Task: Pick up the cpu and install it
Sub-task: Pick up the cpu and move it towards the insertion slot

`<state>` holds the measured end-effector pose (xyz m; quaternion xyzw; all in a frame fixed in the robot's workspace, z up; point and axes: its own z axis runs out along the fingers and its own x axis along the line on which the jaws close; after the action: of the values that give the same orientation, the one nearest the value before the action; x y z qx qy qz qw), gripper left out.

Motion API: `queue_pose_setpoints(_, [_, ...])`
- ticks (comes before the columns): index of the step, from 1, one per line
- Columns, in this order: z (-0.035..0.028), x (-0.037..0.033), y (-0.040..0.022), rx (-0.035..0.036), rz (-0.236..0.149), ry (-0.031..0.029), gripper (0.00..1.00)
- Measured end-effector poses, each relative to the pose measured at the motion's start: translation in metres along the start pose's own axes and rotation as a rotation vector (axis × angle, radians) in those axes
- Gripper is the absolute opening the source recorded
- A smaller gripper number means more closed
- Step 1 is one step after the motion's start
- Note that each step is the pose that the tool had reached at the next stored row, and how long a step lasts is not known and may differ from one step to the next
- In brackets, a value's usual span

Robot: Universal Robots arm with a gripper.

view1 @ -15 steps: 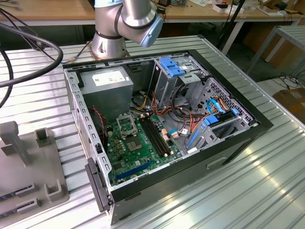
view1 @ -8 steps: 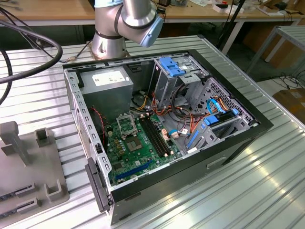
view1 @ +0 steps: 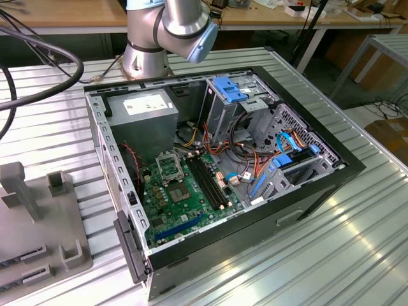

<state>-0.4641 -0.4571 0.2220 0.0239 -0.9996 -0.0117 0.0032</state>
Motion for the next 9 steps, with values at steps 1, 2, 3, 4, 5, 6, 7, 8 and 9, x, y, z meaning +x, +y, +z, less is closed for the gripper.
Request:
queue_pose_setpoints(1, [-0.0001, 0.0000, 0.0000, 0.0000, 0.000, -0.0001, 0.47])
queue_pose_setpoints(2, [-0.0004, -0.0002, 0.0000, -0.0001, 0.000, -0.0001, 0.47])
queue_pose_setpoints(3, [-0.0009, -0.0003, 0.0001, -0.0001, 0.000, 0.0000, 0.47])
queue_pose_setpoints(4, [-0.0012, -0.0002, 0.0001, -0.0002, 0.000, -0.0001, 0.47])
queue_pose_setpoints(5, [-0.0018, -0.0002, 0.0000, -0.0002, 0.000, -0.0001, 0.47])
queue_pose_setpoints(6, [-0.0025, -0.0002, 0.0001, -0.0001, 0.000, 0.0000, 0.47])
queue_pose_setpoints(7, [-0.0030, -0.0002, 0.0001, -0.0001, 0.000, 0.0000, 0.47])
queue_pose_setpoints(8, [-0.0037, -0.0002, 0.0001, -0.0002, 0.000, -0.0002, 0.47])
queue_pose_setpoints(9, [-0.0051, -0.0002, 0.0001, -0.0001, 0.000, 0.0001, 0.47])
